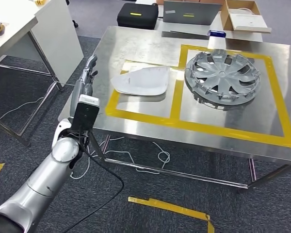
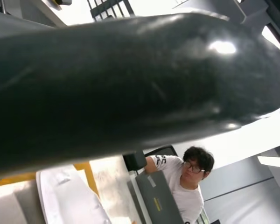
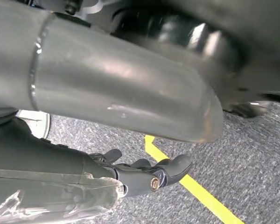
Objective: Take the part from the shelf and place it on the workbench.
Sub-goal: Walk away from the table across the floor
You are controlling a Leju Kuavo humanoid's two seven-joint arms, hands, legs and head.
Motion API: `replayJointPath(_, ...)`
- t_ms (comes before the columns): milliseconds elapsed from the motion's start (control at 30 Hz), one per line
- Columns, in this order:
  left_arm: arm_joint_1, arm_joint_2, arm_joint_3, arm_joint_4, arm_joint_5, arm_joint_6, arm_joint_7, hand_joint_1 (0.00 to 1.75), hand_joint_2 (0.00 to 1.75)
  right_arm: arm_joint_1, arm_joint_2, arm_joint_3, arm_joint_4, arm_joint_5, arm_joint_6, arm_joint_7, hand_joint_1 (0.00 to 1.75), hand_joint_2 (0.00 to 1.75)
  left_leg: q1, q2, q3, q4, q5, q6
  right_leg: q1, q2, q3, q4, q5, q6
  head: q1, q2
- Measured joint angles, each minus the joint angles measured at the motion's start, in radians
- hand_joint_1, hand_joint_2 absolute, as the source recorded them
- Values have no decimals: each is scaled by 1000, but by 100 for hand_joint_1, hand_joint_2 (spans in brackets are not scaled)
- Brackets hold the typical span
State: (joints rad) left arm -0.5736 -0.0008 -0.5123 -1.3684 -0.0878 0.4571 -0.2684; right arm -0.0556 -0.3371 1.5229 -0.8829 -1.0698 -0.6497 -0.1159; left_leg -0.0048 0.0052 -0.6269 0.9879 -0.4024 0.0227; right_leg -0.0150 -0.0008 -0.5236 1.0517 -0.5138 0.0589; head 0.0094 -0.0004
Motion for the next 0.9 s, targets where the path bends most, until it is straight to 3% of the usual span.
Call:
replayJointPath(67,2,-1,-2,0,3,-1,-5,0,0,-3,1,-1,5,2,7,-2,0,0,-4,0,-11,4,16,-9,1,4,43,-72,-18,-3,-1,0)
replayJointPath(133,5,-2,-4,0,8,-2,-6,0,0,-4,5,-2,10,3,13,-3,0,0,-4,-1,-20,7,26,-17,1,4,34,-77,-11,-17,-1,0)
replayJointPath(167,7,-2,-5,-1,11,-4,-5,0,0,-4,8,-2,11,5,14,-2,0,0,-3,-2,-26,16,11,-23,0,3,26,-75,-3,-26,-2,0)
replayJointPath(233,9,-2,-7,-3,13,-6,1,0,0,-7,12,-3,14,9,14,2,0,0,0,-3,-53,95,-68,-34,-1,0,7,-73,15,-44,-5,0)
replayJointPath(300,12,-2,-10,-4,12,-7,8,0,0,-9,12,-4,16,14,14,6,0,0,2,-3,-88,234,-156,-39,4,-2,-19,-69,33,-52,-7,0)
replayJointPath(333,15,-2,-12,-4,12,-7,11,0,0,-9,12,-4,17,15,13,8,0,0,1,-3,-94,283,-176,-37,7,-2,-32,-67,42,-54,-7,0)
replayJointPath(367,17,-2,-14,-5,11,-7,13,0,0,-10,12,-4,18,16,13,9,0,0,1,-3,-84,298,-175,-33,11,-2,-46,-64,49,-56,-7,0)
replayJointPath(400,18,-2,-16,-5,11,-8,13,0,0,-9,12,-5,18,18,14,8,0,0,-2,-3,-55,273,-157,-24,16,-2,-59,-61,57,-57,-8,0)
replayJointPath(500,18,-2,-21,-10,11,-11,5,0,0,-8,19,-13,25,23,27,0,0,0,-19,-5,80,78,-105,22,28,-1,-85,-57,79,-57,-6,0)
replayJointPath(567,19,-2,-23,-16,10,-12,2,0,0,-9,26,-20,32,27,35,-3,0,0,-29,-6,119,5,-104,40,27,-2,-97,-58,96,-51,-6,0)
replayJointPath(633,25,-2,-25,-20,9,-13,2,0,0,-6,28,-24,40,31,42,-5,0,0,-28,-3,117,-16,-87,40,25,-3,-106,-62,110,-43,-7,0)
replayJointPath(667,29,-1,-26,-20,8,-13,2,0,0,-3,29,-25,43,32,45,-6,0,0,-24,-1,112,-25,-73,41,25,-2,-113,-58,101,-39,-8,0)
replayJointPath(733,34,-1,-27,-21,7,-13,-1,0,0,3,30,-27,52,32,51,-11,0,0,-15,3,94,-39,-46,40,23,0,-142,3,29,-28,-6,0)
replayJointPath(800,37,-2,-28,-22,8,-15,-2,0,0,5,31,-30,62,33,55,-13,0,0,-14,4,63,-38,-23,38,13,1,-177,131,-65,-13,-4,0)
replayJointPath(833,40,-2,-28,-22,8,-15,-1,0,0,5,32,-32,67,33,55,-12,0,0,-13,5,48,-37,-12,35,8,0,-184,190,-84,-6,-4,0)
replayJointPath(867,44,-2,-29,-23,8,-15,0,0,0,4,32,-35,70,34,56,-11,0,0,-11,6,32,-35,-1,31,3,0,-179,223,-77,2,-4,0)
replayJointPath(900,47,-2,-29,-24,8,-16,1,0,0,4,32,-38,72,35,56,-9,0,0,-7,8,16,-32,11,25,-2,0,-159,225,-51,9,-4,0)
